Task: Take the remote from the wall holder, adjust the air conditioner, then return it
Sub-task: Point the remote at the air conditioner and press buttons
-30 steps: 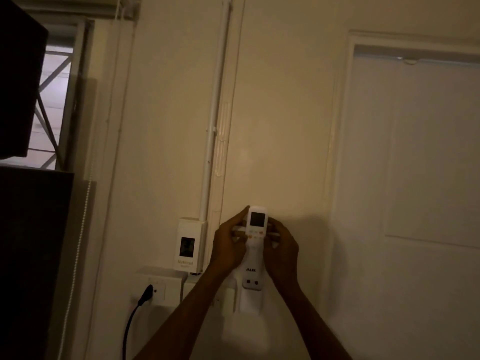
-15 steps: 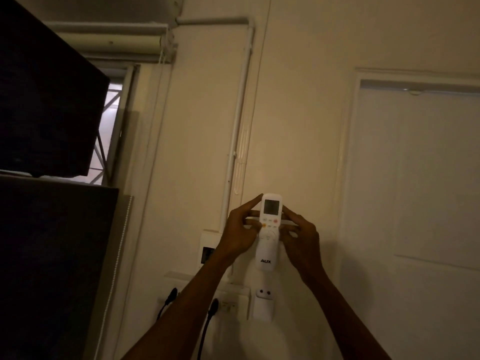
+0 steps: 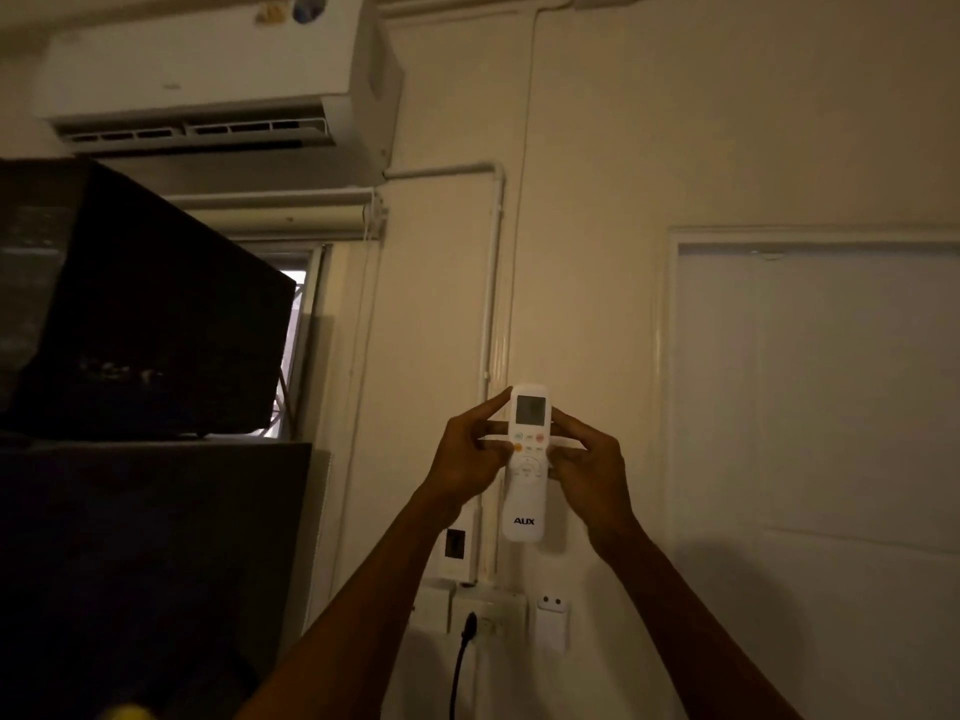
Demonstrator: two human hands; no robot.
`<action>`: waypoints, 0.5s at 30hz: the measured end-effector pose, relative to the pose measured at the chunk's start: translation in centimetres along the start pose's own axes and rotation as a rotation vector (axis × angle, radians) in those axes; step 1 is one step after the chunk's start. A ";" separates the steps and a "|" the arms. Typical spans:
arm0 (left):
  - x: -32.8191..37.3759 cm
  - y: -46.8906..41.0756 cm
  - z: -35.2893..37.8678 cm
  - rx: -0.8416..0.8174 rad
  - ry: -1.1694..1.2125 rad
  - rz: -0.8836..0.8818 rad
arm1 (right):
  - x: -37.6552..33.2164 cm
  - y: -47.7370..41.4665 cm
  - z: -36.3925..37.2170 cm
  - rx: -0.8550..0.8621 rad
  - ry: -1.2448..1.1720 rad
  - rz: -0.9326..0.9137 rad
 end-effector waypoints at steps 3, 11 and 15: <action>1.9 1.5 -1.9 0.031 0.055 -0.065 | -3.2 1.1 0.7 -0.014 -0.008 0.040; 9.3 5.0 -7.6 0.004 0.100 -0.082 | -13.2 4.1 2.9 0.000 0.017 0.040; 12.5 7.2 -11.8 -0.020 0.084 -0.090 | -17.7 6.1 5.1 0.005 0.011 0.039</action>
Point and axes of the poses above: each hand's wrist, its own y-axis away from the middle knuckle, its own z-axis out of the palm, x = y × z, the point moved 8 cm from there along -y, towards the middle knuckle, and after that the axes turned 1 degree about x, right-handed, at the moved point
